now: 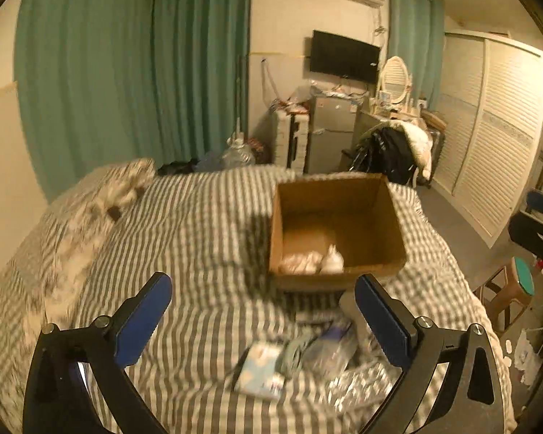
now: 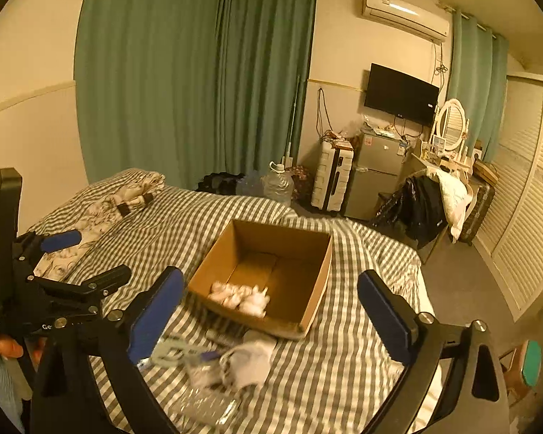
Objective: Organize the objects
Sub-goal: 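Grasp the blue floral tissue pack with the left tool while the right tool grasps the grey knit glove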
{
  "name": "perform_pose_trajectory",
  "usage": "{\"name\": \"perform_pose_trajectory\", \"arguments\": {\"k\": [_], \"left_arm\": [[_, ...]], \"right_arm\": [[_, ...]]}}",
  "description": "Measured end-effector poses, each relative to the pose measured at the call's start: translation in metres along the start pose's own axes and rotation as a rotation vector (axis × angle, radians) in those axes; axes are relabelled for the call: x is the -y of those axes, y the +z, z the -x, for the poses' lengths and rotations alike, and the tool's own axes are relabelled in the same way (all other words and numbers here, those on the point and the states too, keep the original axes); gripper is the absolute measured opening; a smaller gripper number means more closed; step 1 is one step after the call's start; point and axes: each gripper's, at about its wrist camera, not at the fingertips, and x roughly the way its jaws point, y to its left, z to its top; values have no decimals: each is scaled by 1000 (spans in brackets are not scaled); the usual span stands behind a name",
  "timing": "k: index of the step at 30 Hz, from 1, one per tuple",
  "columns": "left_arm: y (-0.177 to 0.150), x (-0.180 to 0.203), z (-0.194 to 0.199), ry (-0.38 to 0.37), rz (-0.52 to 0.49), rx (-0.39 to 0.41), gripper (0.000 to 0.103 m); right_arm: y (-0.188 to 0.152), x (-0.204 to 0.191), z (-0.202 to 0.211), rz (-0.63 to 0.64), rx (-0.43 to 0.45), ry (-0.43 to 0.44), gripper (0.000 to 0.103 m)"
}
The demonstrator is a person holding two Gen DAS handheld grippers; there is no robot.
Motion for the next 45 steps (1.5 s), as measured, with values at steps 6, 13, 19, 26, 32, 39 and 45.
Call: {"name": "perform_pose_trajectory", "arguments": {"k": [6, 13, 19, 26, 32, 39, 45], "left_arm": [[-60, -12, -20, 59, 66, -64, 103], [-120, -16, -65, 96, 53, -215, 102], [-130, -1, -88, 70, -19, -271, 97], [-124, 0, -110, 19, -44, -316, 57], [-120, -5, -93, 41, -35, -258, 57], [-106, -17, -73, 48, 5, -203, 57], [-96, -15, -60, 38, 10, -172, 57]], "right_arm": [[-67, -12, -15, -18, -70, -37, 101], [-120, -15, -68, -20, -204, -38, 101], [-133, -18, -99, -22, -257, -26, 101], [-136, -20, -131, -8, -312, -32, 101], [-135, -30, -164, 26, -356, -33, 101], [-146, -34, -202, 22, -439, -46, 93], [-147, -34, -192, 23, -420, -17, 52]]}}
